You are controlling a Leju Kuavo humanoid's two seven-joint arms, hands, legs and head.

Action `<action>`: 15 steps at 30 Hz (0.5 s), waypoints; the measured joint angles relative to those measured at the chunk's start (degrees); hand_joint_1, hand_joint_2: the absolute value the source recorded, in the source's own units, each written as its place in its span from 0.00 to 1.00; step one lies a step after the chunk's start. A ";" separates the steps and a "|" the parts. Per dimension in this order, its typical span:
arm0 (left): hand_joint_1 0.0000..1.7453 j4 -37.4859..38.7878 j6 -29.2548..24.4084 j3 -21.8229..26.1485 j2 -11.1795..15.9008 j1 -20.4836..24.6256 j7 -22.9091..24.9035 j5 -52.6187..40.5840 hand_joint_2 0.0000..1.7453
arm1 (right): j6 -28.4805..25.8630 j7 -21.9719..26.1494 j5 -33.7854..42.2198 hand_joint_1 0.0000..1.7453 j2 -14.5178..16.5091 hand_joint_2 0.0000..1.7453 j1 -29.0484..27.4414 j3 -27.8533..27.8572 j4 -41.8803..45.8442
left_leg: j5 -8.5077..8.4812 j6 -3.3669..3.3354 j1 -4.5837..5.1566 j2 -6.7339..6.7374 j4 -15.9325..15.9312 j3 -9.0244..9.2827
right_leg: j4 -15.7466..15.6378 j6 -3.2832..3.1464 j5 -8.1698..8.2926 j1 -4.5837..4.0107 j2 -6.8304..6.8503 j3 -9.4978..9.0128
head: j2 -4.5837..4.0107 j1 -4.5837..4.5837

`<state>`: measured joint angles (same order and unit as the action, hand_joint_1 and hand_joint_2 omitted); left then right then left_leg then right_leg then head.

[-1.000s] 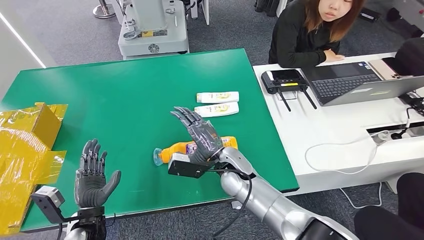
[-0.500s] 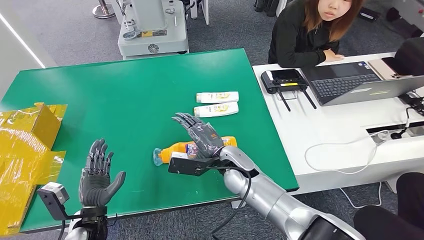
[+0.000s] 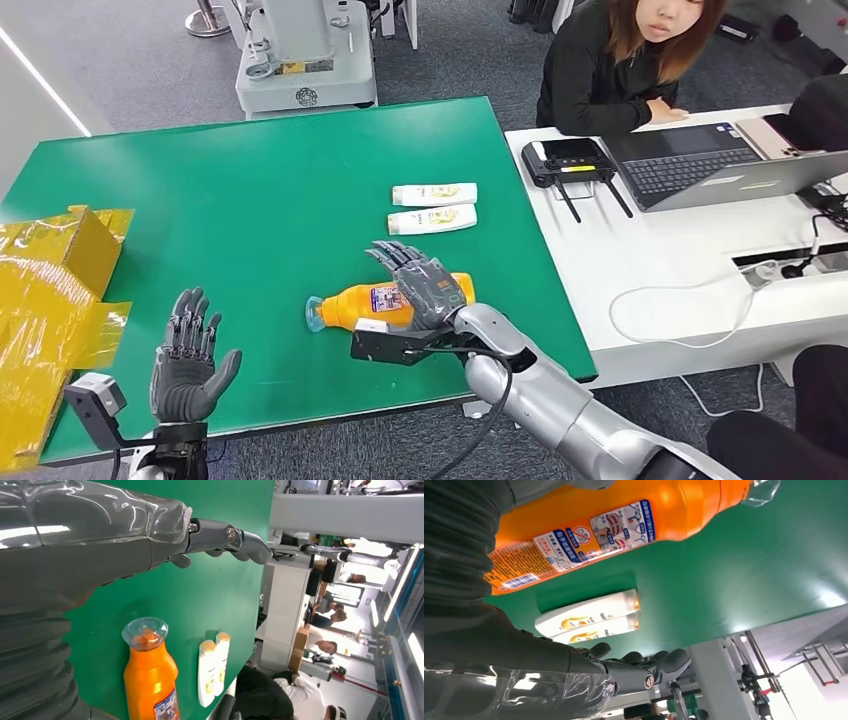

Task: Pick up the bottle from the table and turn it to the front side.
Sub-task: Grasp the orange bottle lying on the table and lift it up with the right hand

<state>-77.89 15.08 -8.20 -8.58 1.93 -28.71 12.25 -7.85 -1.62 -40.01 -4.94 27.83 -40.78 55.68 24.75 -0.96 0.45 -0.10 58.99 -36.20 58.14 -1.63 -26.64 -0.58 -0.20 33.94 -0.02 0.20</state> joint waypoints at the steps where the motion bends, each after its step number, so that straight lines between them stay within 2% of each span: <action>1: 0.00 -0.22 0.05 0.02 -0.01 -0.18 0.09 0.09 1.00 | 0.33 0.01 0.10 0.00 -0.16 1.00 -0.16 0.01 0.25 | 0.00 0.00 0.00 -0.01 0.00 0.00 | 0.00 0.00 0.00 0.00 0.01 0.00 | 0.00 0.00; 8: 0.00 -1.67 0.11 0.04 0.05 -1.81 0.32 0.61 1.00 | 2.08 0.66 1.20 0.00 -1.32 1.00 -0.65 0.33 1.11 | 0.00 0.00 0.00 0.00 0.00 0.00 | 0.00 0.00 0.00 0.00 0.01 -0.01 | 0.00 0.00; 15: 0.00 -2.60 0.30 0.04 0.04 -2.99 0.32 0.79 1.00 | 0.67 -0.93 -0.76 0.00 -2.38 1.00 -0.51 0.54 0.90 | 0.00 0.00 0.01 -0.01 0.00 0.00 | -0.01 0.00 0.00 0.00 0.02 -0.01 | 0.00 0.00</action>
<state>-80.49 15.37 -8.15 -8.55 -1.05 -28.39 13.04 -7.18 -2.55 -40.77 -7.32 27.32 -40.24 56.58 24.75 -0.96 0.45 -0.11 58.99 -36.20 58.13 -1.63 -26.64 -0.58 -0.18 33.93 -0.02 0.19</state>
